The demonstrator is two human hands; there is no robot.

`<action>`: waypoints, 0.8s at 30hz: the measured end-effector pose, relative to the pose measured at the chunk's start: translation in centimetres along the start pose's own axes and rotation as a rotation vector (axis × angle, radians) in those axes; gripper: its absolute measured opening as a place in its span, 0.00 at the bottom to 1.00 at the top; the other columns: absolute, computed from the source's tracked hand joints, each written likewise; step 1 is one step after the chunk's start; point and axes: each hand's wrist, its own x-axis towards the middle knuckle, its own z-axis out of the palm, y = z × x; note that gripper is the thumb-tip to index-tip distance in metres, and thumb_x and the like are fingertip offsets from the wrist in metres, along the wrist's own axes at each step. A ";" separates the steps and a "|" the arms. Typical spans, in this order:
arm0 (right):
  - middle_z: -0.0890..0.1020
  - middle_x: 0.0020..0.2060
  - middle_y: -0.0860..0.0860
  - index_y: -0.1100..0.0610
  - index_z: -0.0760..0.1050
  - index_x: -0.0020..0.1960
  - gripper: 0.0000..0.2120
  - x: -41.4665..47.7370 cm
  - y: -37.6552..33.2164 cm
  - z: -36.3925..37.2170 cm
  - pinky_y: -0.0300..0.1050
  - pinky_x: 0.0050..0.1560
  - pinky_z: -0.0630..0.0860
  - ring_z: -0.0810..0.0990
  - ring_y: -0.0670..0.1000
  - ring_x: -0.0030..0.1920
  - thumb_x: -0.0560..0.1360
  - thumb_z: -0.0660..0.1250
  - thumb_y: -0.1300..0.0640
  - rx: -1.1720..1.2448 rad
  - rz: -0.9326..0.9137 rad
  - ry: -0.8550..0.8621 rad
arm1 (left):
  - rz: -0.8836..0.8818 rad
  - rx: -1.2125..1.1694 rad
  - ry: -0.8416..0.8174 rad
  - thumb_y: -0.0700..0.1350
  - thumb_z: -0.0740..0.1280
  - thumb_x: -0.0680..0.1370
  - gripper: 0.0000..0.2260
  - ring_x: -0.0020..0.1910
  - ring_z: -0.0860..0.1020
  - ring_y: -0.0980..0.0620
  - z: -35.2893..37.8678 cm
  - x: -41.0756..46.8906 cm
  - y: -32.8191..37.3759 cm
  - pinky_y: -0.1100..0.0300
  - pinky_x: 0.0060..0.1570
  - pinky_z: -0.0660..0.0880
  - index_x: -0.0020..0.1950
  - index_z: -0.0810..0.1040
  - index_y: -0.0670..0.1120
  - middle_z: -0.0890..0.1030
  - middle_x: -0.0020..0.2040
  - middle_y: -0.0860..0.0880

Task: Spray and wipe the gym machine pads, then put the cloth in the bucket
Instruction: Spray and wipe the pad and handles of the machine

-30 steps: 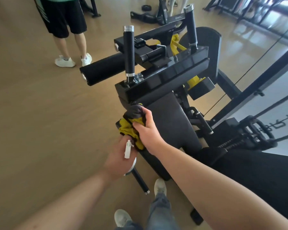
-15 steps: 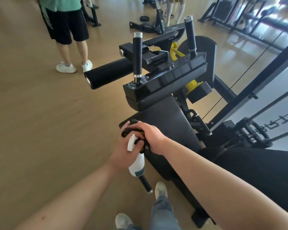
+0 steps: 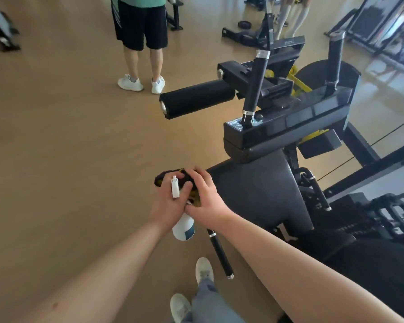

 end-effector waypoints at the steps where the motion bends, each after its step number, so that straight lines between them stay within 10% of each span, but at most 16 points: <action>1: 0.56 0.81 0.46 0.43 0.54 0.83 0.42 0.6 -0.3 0.1 0.45 0.73 0.69 0.61 0.49 0.78 0.76 0.71 0.59 0.002 -0.016 -0.066 | -0.017 -0.016 0.003 0.52 0.68 0.82 0.11 0.53 0.81 0.58 -0.5 0.3 0.1 0.61 0.48 0.76 0.63 0.73 0.54 0.80 0.55 0.55; 7: 0.51 0.82 0.45 0.41 0.51 0.83 0.51 5.2 -1.5 1.2 0.50 0.76 0.64 0.50 0.53 0.82 0.70 0.79 0.52 -0.325 -0.145 -0.272 | -0.178 -0.065 -0.063 0.59 0.72 0.77 0.20 0.55 0.81 0.55 -2.6 2.8 0.8 0.57 0.51 0.77 0.64 0.71 0.56 0.79 0.56 0.56; 11: 0.52 0.81 0.42 0.37 0.56 0.80 0.40 8.0 -1.2 1.9 0.56 0.78 0.64 0.52 0.54 0.82 0.73 0.72 0.45 -0.220 -0.063 -0.144 | -0.144 -0.192 -0.161 0.59 0.80 0.66 0.35 0.58 0.82 0.50 -2.9 5.9 1.0 0.59 0.52 0.80 0.66 0.72 0.47 0.82 0.58 0.47; 16: 0.52 0.82 0.42 0.39 0.60 0.78 0.29 10.0 -1.6 0.2 0.49 0.74 0.66 0.52 0.41 0.79 0.79 0.65 0.48 0.002 -0.074 -0.043 | -0.052 -0.158 -0.112 0.74 0.62 0.74 0.40 0.65 0.76 0.58 -2.6 8.5 3.4 0.63 0.65 0.73 0.74 0.70 0.46 0.76 0.68 0.51; 19: 0.63 0.79 0.45 0.37 0.63 0.74 0.29 10.8 -2.5 -1.0 0.48 0.64 0.77 0.70 0.48 0.73 0.78 0.67 0.56 0.163 0.001 0.001 | -0.145 -0.194 0.113 0.60 0.60 0.84 0.28 0.73 0.69 0.52 -2.7 10.9 4.4 0.50 0.75 0.66 0.80 0.62 0.51 0.69 0.74 0.50; 24: 0.80 0.56 0.45 0.41 0.65 0.71 0.26 11.9 -4.4 -4.1 0.44 0.47 0.80 0.81 0.47 0.52 0.78 0.65 0.61 0.156 0.034 -0.009 | -0.073 -0.137 0.169 0.45 0.76 0.76 0.30 0.64 0.74 0.56 -3.5 13.6 5.1 0.62 0.61 0.72 0.75 0.67 0.55 0.73 0.66 0.55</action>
